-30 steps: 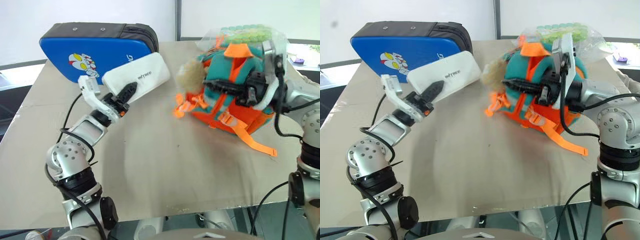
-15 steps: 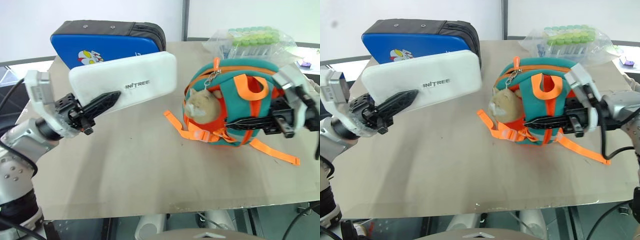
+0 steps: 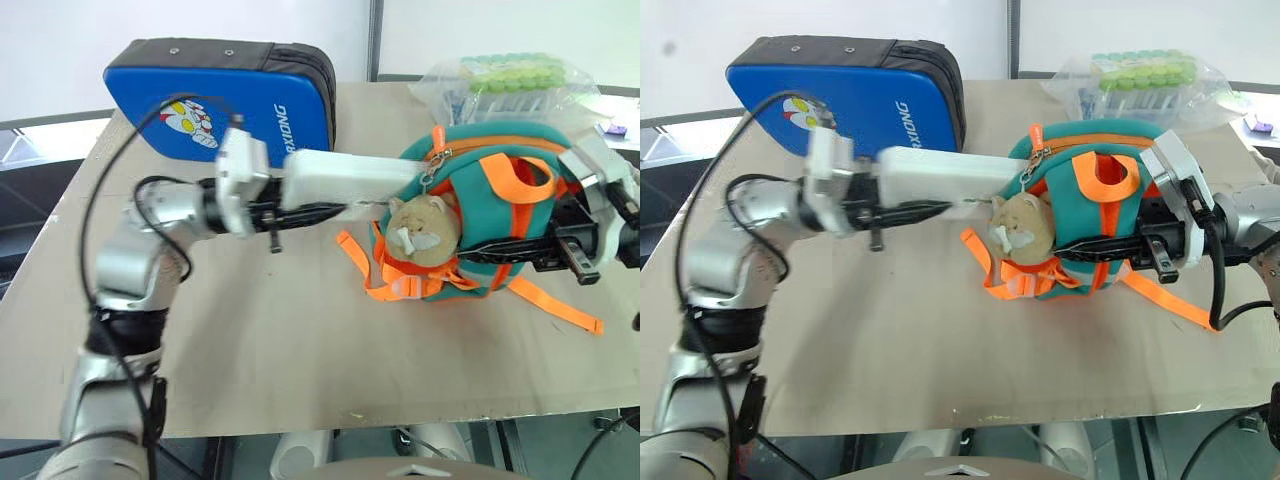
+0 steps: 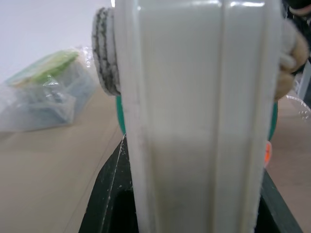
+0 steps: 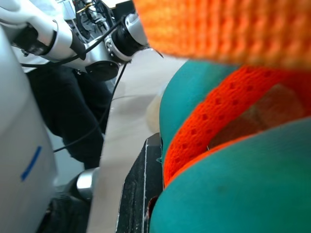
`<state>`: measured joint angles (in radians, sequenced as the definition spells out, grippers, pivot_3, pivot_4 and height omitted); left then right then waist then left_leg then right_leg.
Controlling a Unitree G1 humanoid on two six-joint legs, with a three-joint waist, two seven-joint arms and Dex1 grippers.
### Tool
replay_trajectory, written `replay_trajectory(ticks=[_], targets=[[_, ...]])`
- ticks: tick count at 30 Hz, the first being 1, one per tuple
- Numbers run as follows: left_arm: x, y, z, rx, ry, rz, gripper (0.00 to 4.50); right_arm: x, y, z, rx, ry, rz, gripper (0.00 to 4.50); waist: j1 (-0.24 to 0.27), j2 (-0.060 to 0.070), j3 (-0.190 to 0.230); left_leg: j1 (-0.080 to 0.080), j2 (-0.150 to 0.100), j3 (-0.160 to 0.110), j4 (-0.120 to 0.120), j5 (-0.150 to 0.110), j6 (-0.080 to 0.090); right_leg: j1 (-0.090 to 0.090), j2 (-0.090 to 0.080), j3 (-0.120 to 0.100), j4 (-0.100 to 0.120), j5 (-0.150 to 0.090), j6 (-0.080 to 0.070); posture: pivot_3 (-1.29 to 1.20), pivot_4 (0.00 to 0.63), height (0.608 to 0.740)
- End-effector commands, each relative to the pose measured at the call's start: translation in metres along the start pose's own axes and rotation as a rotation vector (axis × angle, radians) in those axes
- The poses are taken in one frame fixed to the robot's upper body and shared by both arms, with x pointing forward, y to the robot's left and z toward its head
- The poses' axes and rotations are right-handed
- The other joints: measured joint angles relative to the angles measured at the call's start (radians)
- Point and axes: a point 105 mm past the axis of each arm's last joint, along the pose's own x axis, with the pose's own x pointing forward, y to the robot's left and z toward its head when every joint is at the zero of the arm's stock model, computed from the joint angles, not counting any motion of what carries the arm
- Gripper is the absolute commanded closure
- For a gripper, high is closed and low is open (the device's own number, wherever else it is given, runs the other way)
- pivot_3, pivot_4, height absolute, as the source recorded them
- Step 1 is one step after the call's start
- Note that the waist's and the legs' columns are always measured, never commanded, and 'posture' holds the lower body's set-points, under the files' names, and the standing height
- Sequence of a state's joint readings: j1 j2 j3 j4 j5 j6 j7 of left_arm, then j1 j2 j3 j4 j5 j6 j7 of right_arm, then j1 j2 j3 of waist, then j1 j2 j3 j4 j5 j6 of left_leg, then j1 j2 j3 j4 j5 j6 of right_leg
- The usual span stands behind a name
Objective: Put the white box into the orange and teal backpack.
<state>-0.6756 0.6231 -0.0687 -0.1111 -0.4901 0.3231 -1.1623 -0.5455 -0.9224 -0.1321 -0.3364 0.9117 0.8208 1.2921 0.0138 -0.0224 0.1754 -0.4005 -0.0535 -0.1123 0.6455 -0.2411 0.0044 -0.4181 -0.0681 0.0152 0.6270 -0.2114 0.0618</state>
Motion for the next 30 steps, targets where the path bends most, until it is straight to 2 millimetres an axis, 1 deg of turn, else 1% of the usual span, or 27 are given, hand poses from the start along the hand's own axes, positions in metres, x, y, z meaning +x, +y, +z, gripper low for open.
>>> replay_trajectory(ticks=[1, 3, 4, 5, 6, 7, 8, 9, 10, 12, 15, 16, 17, 18, 19, 20, 21, 24, 28, 30], targets=[[0.051, -0.001, 0.009, 0.082, 0.003, -0.116, 3.42, 0.004, -0.009, 0.011, -0.121, -0.023, -0.077, 4.42, 0.001, 0.000, 0.000, 0.000, -0.001, 0.000, 0.001, 0.000, 0.000, 0.000, 0.000, 0.000, 0.000, 0.000, 0.000, 0.00, 0.150, 0.740], [0.075, 0.006, 0.001, 0.086, 0.045, -0.103, 3.42, 0.007, -0.016, 0.011, -0.141, -0.036, -0.122, 4.42, 0.000, 0.000, 0.000, -0.001, -0.002, 0.000, 0.002, 0.000, 0.000, 0.000, 0.000, 0.000, 0.000, 0.001, 0.001, 0.00, 0.150, 0.740], [0.087, 0.005, -0.003, 0.109, 0.064, -0.116, 3.42, 0.009, -0.017, 0.010, -0.147, -0.036, -0.131, 4.42, -0.001, 0.000, 0.000, -0.001, -0.002, 0.000, 0.003, 0.000, 0.001, 0.001, 0.000, 0.000, 0.000, 0.001, 0.002, 0.00, 0.150, 0.740], [0.094, 0.004, -0.006, 0.128, 0.076, -0.129, 3.42, 0.010, -0.016, 0.009, -0.150, -0.034, -0.134, 4.42, -0.003, 0.000, 0.000, -0.001, -0.002, 0.000, 0.003, 0.000, 0.001, 0.001, 0.000, 0.001, 0.000, 0.001, 0.002, 0.00, 0.150, 0.740], [0.101, 0.000, -0.008, 0.127, 0.073, -0.160, 2.92, 0.010, -0.020, 0.007, -0.150, -0.028, -0.166, 4.48, -0.006, 0.000, 0.000, -0.001, -0.002, 0.001, 0.004, 0.000, 0.001, 0.000, 0.000, 0.001, 0.000, 0.001, 0.002, 0.00, 0.150, 0.740], [0.101, 0.006, -0.008, 0.169, 0.063, -0.119, 2.39, 0.010, -0.023, 0.003, -0.159, -0.020, -0.207, 4.50, -0.010, 0.000, 0.000, -0.001, -0.002, 0.001, 0.003, 0.000, 0.001, 0.000, 0.000, 0.002, 0.000, 0.001, 0.002, 0.00, 0.150, 0.740], [0.096, 0.015, -0.005, 0.169, 0.035, -0.057, 2.06, 0.009, -0.030, -0.001, -0.151, -0.012, -0.262, 4.50, -0.012, 0.000, 0.000, 0.000, -0.002, 0.001, 0.003, 0.000, 0.001, 0.000, 0.000, 0.002, 0.001, 0.001, 0.002, 0.00, 0.150, 0.740], [0.091, 0.021, -0.003, 0.168, 0.015, -0.011, 1.51, 0.008, -0.034, -0.003, -0.146, -0.006, -0.299, 4.50, -0.015, 0.000, 0.000, 0.000, -0.002, 0.001, 0.003, 0.000, 0.001, 0.000, 0.000, 0.002, 0.001, 0.001, 0.002, 0.00, 0.150, 0.740], [0.076, 0.024, -0.001, 0.113, -0.001, 0.002, 1.02, 0.006, -0.038, -0.008, -0.134, 0.014, -0.335, 4.50, -0.021, 0.000, 0.000, 0.000, -0.001, 0.000, 0.003, 0.000, 0.000, 0.000, 0.000, 0.002, 0.001, 0.001, 0.002, 0.00, 0.150, 0.740], [0.046, 0.022, 0.000, -0.037, -0.017, -0.015, 0.20, 0.002, -0.043, -0.014, -0.113, 0.032, -0.371, 4.50, -0.034, 0.000, 0.000, 0.001, -0.001, -0.002, 0.003, 0.000, 0.001, -0.001, 0.000, 0.004, 0.004, 0.001, 0.002, 0.00, 0.150, 0.740], [-0.001, 0.018, 0.008, -0.330, -0.076, -0.012, 0.20, -0.002, -0.045, -0.019, -0.080, 0.038, -0.397, 4.50, -0.043, 0.001, 0.001, 0.001, 0.000, -0.001, 0.003, -0.001, 0.002, -0.003, 0.000, 0.006, 0.007, 0.001, 0.002, 0.00, 0.150, 0.740], [-0.010, 0.016, 0.011, -0.391, -0.090, -0.013, 0.20, -0.002, -0.045, -0.019, -0.075, 0.042, -0.399, 4.50, -0.047, 0.001, 0.001, 0.001, 0.000, -0.002, 0.003, -0.002, 0.003, -0.003, 0.000, 0.006, 0.008, 0.001, 0.002, 0.00, 0.150, 0.740], [-0.020, 0.011, 0.015, -0.491, -0.108, -0.034, 0.20, -0.002, -0.044, -0.020, -0.073, 0.040, -0.395, 4.50, -0.049, 0.001, 0.001, 0.002, 0.000, -0.002, 0.003, -0.003, 0.005, -0.003, 0.001, 0.006, 0.010, 0.001, 0.002, 0.00, 0.150, 0.740], [-0.028, 0.003, 0.019, -0.576, -0.120, -0.068, 0.20, -0.001, -0.043, -0.018, -0.069, 0.026, -0.393, 4.50, -0.049, 0.001, 0.001, 0.003, 0.000, -0.003, 0.004, -0.003, 0.005, -0.003, 0.001, 0.005, 0.011, 0.001, 0.002, 0.00, 0.150, 0.740], [-0.034, -0.006, 0.020, -0.659, -0.116, -0.098, 0.20, 0.001, -0.043, -0.014, -0.060, 0.000, -0.389, 4.50, -0.048, 0.001, 0.001, 0.003, 0.000, -0.004, 0.004, -0.003, 0.005, -0.003, 0.001, 0.004, 0.011, 0.001, 0.002, 0.00, 0.150, 0.740], [-0.036, -0.014, 0.022, -0.716, -0.116, -0.127, 0.20, 0.003, -0.041, -0.011, -0.057, -0.019, -0.381, 4.50, -0.048, 0.001, 0.001, 0.003, 0.000, -0.005, 0.005, -0.003, 0.005, -0.002, 0.001, 0.003, 0.011, 0.001, 0.002, 0.00, 0.150, 0.740], [-0.033, -0.020, 0.025, -0.766, -0.130, -0.149, 0.20, 0.005, -0.040, -0.009, -0.058, -0.028, -0.375, 4.50, -0.047, 0.001, 0.001, 0.003, 0.000, -0.006, 0.006, -0.003, 0.005, -0.001, 0.001, 0.003, 0.011, 0.001, 0.002, 0.00, 0.150, 0.740], [-0.007, -0.029, 0.026, -0.895, -0.173, -0.174, 0.20, 0.009, -0.038, -0.010, -0.059, -0.021, -0.371, 4.50, -0.023, 0.001, 0.001, 0.004, -0.001, -0.009, 0.008, -0.003, 0.005, 0.002, 0.001, 0.001, 0.011, 0.001, 0.002, 0.00, 0.150, 0.740], [0.025, -0.023, 0.017, -0.954, -0.174, -0.092, 0.20, 0.012, -0.037, -0.011, -0.054, -0.015, -0.360, 4.50, -0.022, 0.001, 0.001, 0.005, -0.001, -0.010, 0.009, -0.003, 0.005, 0.004, 0.001, 0.001, 0.012, 0.001, 0.002, 0.00, 0.150, 0.740], [0.040, -0.027, 0.014, -0.971, -0.150, -0.091, 0.20, 0.011, -0.037, -0.012, -0.056, -0.013, -0.365, 4.50, -0.024, 0.001, 0.001, 0.006, -0.002, -0.009, 0.009, -0.002, 0.004, 0.004, 0.001, 0.001, 0.012, 0.001, 0.002, 0.00, 0.150, 0.740]])
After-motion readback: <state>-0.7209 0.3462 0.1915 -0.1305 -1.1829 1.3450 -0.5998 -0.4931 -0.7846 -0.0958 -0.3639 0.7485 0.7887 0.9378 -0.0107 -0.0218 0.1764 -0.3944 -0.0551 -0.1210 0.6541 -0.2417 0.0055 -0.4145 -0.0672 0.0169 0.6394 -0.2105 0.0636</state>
